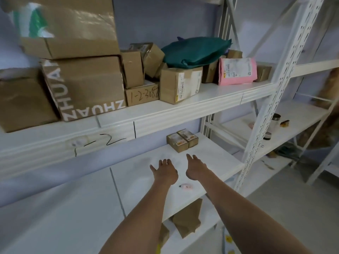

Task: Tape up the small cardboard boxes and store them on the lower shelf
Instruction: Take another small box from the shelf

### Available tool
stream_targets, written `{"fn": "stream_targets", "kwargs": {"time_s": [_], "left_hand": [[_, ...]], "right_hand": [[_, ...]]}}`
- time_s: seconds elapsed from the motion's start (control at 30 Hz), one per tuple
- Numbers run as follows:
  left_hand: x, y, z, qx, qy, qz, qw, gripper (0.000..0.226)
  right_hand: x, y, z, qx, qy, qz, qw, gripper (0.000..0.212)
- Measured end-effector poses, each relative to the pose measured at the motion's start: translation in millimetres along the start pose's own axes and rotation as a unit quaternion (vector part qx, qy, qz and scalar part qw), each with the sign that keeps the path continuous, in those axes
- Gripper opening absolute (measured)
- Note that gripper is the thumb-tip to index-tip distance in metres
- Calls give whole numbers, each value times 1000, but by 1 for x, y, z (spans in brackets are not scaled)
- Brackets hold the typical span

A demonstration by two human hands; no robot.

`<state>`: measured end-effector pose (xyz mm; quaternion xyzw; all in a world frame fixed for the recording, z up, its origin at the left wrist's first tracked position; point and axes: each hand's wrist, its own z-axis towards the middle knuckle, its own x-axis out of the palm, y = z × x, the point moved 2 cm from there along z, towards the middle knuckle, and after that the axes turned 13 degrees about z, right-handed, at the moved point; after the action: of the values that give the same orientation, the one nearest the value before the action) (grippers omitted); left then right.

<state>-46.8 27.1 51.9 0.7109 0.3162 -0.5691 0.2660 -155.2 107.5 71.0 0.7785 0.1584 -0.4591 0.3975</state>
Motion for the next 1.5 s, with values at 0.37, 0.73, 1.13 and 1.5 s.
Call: {"fn": "stream_targets", "kwargs": {"time_s": [0.37,0.73,1.13,1.5], "left_hand": [[2,-53,119,-37,22,-40,998,58],[20,-80,179,-116,26,-46,992,62],[39,-60,210,-214,4,-75,974,63],[47,-45,215,-241,-27,-77,967,62]], "right_hand": [[-31,-48,119,-28,35,-14,999,70],[-28,-63,222,-120,53,-52,990,62],[-13,-53,313,-215,73,-135,964,71],[11,-44,343,-245,81,-129,957,70]]}}
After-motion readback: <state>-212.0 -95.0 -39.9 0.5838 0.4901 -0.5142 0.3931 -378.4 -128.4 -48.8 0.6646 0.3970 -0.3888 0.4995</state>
